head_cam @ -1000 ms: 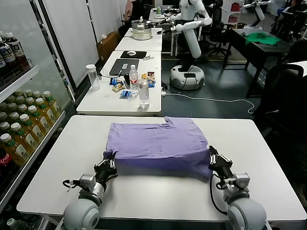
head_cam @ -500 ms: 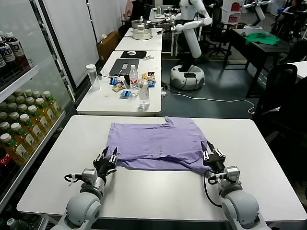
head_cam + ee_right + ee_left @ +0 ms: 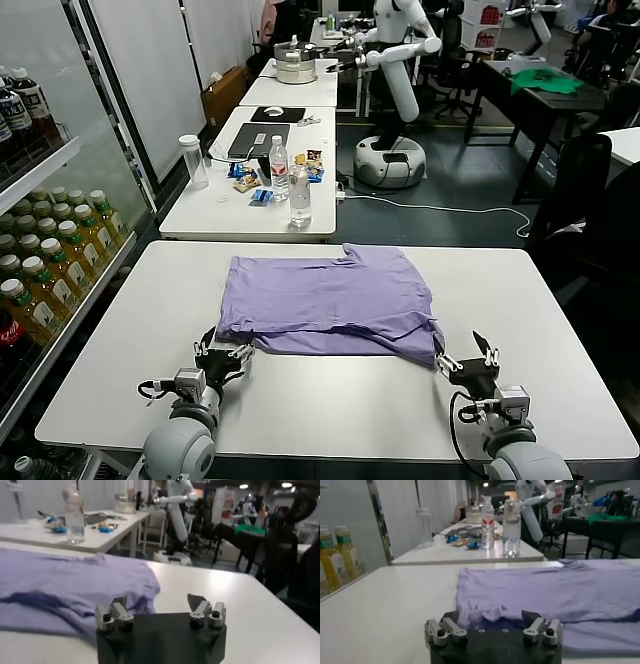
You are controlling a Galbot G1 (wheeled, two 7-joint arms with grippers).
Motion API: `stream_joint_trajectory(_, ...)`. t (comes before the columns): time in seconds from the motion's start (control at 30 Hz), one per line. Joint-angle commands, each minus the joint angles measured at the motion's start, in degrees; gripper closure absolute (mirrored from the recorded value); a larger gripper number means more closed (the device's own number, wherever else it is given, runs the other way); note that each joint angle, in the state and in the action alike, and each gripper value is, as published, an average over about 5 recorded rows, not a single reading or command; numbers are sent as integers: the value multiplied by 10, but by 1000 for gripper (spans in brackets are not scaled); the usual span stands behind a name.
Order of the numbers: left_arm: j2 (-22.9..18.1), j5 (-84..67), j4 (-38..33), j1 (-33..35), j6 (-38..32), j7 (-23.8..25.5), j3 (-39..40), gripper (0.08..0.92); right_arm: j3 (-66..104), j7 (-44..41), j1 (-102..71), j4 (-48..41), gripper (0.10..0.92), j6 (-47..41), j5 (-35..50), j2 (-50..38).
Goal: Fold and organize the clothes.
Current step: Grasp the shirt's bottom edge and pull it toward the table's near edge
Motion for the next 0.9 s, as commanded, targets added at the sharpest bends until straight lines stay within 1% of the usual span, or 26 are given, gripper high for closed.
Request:
stream_joint_trajectory(0.03, -3, -41, 51, -42, 9, -7, 3, 178, -7, 3, 6, -17, 209, -23, 36, 2)
stream_joint_trajectory(0.13, -3, -50, 61, -50, 10, -9, 4, 189, -19, 2, 19, -30, 260, -25, 46, 3)
stream_joint_trajectory(0.2, -3, -55, 67, -54, 10, -10, 5, 226, -24, 1, 29, -40, 318, -27, 55, 2)
stream_joint_trajectory(0.57, -9, -74, 83, -66, 15, -11, 9, 545, -42, -6, 81, -82, 637, -60, 109, -2)
stream_joint_trajectory(0.77, -13, -98, 89, -71, 19, -10, 7, 718, -39, -12, 81, -76, 810, -66, 125, -5)
stream_joint_trajectory(0.9, -15, -113, 81, -69, 19, -10, 4, 830, -32, -13, 73, -63, 897, -65, 132, -9)
